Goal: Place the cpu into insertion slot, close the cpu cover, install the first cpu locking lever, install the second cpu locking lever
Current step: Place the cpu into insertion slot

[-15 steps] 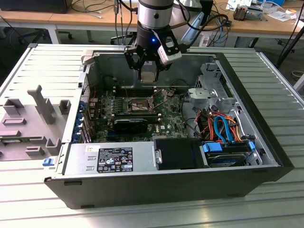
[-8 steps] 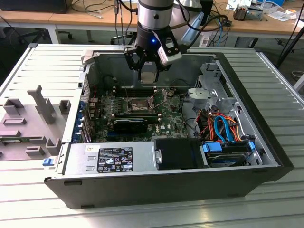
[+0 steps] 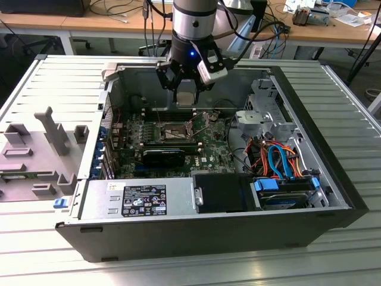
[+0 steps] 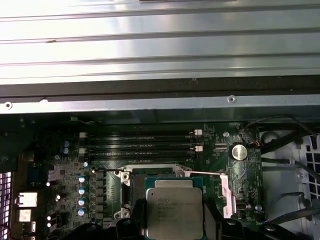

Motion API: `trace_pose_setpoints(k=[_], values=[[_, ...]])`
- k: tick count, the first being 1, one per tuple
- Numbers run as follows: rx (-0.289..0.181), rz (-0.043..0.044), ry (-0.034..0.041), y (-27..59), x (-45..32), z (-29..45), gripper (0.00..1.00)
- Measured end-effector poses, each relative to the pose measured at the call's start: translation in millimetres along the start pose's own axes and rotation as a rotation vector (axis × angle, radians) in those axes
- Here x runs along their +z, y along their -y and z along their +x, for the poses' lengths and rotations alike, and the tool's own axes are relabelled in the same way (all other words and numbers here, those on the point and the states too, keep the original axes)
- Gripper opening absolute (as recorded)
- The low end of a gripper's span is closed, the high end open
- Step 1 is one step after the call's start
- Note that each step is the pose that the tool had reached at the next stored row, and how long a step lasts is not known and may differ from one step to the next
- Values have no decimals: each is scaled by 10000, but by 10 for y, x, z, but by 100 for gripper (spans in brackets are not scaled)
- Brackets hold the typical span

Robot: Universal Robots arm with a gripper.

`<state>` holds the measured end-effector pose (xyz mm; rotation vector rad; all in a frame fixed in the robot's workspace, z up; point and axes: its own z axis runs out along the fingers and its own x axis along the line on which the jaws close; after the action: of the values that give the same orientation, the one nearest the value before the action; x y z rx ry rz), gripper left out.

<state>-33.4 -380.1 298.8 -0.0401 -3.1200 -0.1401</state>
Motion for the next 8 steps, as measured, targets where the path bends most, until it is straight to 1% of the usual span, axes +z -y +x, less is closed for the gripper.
trace_pose_setpoints(k=[8], values=[[-1,1,0,4,8,-1,55]])
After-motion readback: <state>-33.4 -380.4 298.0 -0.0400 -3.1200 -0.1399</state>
